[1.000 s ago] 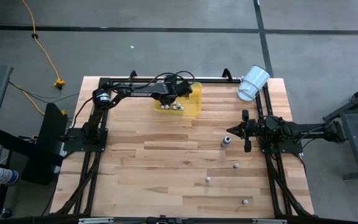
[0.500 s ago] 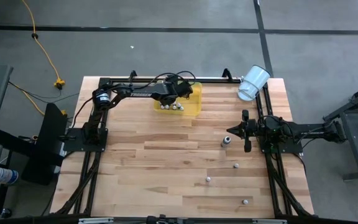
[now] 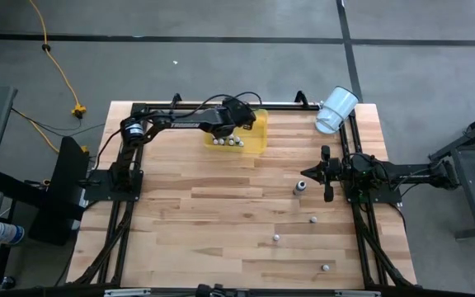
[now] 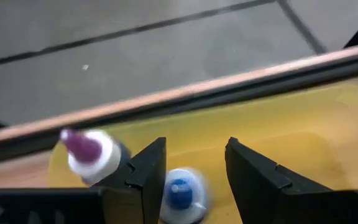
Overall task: Pick & Place food coloring
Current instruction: Put the large blue food coloring into the yellow container, then put the large black food coloring into the yellow container
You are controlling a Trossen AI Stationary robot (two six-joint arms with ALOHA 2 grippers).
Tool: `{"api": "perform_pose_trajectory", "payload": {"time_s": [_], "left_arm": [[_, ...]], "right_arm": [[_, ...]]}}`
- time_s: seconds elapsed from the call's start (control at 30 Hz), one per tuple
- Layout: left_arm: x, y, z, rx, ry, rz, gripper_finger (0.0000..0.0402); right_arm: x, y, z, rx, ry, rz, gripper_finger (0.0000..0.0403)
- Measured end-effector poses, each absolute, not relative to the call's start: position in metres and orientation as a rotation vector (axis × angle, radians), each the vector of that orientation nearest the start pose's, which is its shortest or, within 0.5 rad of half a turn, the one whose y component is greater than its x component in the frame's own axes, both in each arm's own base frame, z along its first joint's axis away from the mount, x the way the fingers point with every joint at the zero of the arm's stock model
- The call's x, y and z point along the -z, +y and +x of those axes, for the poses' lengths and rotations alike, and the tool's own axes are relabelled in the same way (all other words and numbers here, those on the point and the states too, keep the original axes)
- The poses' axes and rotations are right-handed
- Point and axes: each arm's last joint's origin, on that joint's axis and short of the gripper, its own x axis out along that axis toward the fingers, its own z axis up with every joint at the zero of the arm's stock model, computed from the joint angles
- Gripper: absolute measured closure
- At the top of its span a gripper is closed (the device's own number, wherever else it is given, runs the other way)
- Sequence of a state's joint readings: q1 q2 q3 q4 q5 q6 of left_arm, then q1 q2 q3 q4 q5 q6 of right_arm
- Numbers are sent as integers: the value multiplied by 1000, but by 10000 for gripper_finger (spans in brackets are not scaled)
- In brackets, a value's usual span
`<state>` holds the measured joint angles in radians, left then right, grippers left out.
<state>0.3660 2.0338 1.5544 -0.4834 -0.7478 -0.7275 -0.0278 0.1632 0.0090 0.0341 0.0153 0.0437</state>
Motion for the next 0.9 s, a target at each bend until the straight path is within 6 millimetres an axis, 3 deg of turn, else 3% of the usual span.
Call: {"api": "perform_pose_trajectory", "payload": {"time_s": [0.33,0.73,0.9], "left_arm": [[-235,170,392,-1267,563,-326,247],[-304,147,376,-1144,482,-160,247],[-325,137,372,-997,456,-154,247]], "right_arm": [[-156,-3,107,45,120,44,402],[-156,-3,107,46,119,44,402],[-156,-3,107,45,119,44,402]]}}
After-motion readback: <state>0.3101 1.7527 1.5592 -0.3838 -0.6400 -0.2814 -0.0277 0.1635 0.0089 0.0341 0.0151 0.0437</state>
